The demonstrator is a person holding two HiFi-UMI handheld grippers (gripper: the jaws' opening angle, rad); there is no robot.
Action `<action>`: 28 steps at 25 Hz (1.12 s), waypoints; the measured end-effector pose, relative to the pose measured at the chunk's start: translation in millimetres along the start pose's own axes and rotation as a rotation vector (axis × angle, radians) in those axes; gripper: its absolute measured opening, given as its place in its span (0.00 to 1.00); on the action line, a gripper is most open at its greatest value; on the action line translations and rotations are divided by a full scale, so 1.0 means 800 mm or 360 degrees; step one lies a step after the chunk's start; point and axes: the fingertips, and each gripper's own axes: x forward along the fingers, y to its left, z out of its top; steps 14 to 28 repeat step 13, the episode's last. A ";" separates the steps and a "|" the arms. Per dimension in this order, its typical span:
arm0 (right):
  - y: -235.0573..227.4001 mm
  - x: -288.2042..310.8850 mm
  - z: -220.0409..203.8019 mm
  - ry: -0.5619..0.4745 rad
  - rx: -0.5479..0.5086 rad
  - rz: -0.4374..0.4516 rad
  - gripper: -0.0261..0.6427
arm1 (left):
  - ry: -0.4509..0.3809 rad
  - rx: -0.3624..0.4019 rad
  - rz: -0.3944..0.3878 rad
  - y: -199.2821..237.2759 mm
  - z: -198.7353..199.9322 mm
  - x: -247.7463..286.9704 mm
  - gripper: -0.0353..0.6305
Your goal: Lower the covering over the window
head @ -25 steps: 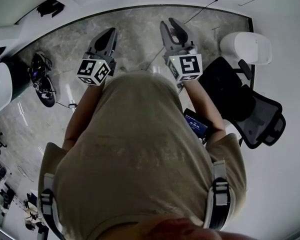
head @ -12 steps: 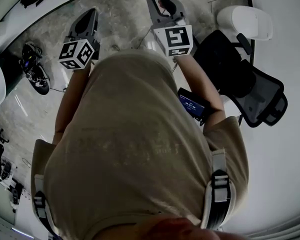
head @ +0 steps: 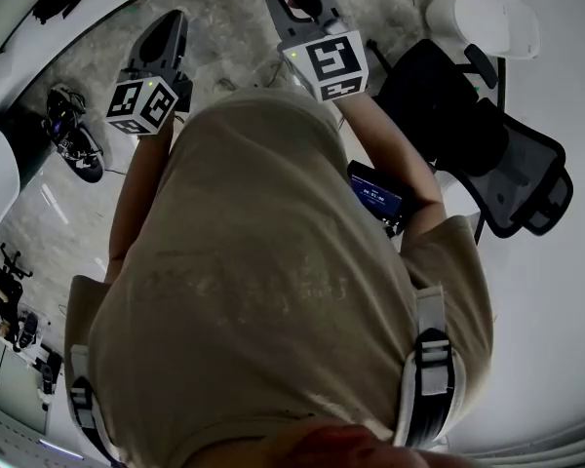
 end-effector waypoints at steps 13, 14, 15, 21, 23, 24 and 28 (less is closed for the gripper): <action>-0.090 -0.038 -0.025 -0.0055 0.0147 0.0125 0.06 | -0.0097 -0.0262 -0.0058 -0.079 0.004 0.109 0.20; -0.090 -0.038 -0.025 -0.0055 0.0147 0.0125 0.06 | -0.0097 -0.0262 -0.0058 -0.079 0.004 0.109 0.20; -0.090 -0.038 -0.025 -0.0055 0.0147 0.0125 0.06 | -0.0097 -0.0262 -0.0058 -0.079 0.004 0.109 0.20; -0.090 -0.038 -0.025 -0.0055 0.0147 0.0125 0.06 | -0.0097 -0.0262 -0.0058 -0.079 0.004 0.109 0.20; -0.090 -0.038 -0.025 -0.0055 0.0147 0.0125 0.06 | -0.0097 -0.0262 -0.0058 -0.079 0.004 0.109 0.20; -0.090 -0.038 -0.025 -0.0055 0.0147 0.0125 0.06 | -0.0097 -0.0262 -0.0058 -0.079 0.004 0.109 0.20; -0.090 -0.038 -0.025 -0.0055 0.0147 0.0125 0.06 | -0.0097 -0.0262 -0.0058 -0.079 0.004 0.109 0.20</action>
